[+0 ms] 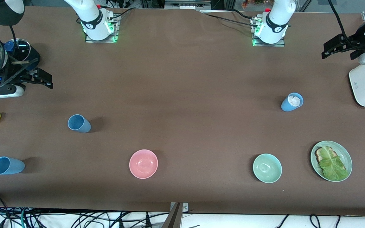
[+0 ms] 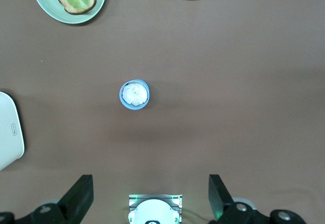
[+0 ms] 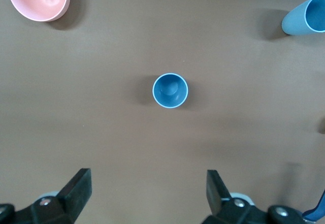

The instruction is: Stack blue cups with both arms

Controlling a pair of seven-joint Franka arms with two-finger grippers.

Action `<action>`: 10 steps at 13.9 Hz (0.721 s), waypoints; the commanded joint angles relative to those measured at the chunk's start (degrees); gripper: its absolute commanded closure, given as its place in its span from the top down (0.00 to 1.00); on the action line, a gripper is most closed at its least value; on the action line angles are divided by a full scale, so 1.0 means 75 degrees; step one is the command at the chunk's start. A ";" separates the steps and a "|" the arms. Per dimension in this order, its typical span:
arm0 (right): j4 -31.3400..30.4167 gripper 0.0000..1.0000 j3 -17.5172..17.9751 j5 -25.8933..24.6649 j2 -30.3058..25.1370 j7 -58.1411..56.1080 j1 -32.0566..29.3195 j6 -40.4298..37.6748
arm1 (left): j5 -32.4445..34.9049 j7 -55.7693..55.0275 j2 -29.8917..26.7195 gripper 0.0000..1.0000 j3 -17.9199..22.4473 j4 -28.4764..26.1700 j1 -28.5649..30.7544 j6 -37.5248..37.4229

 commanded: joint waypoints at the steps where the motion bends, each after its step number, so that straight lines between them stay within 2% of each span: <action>1: 0.0162 1.00 0.0023 -0.0003 0.0079 0.0077 -0.0034 -0.0173 | -0.0087 0.0044 0.0063 1.00 0.0126 -0.0005 -0.0087 -0.0022; 10: 0.0302 1.00 0.0023 -0.0003 0.0090 -0.0016 -0.0045 -0.0149 | -0.0134 0.0044 0.0193 1.00 0.0114 0.0043 -0.0040 0.0001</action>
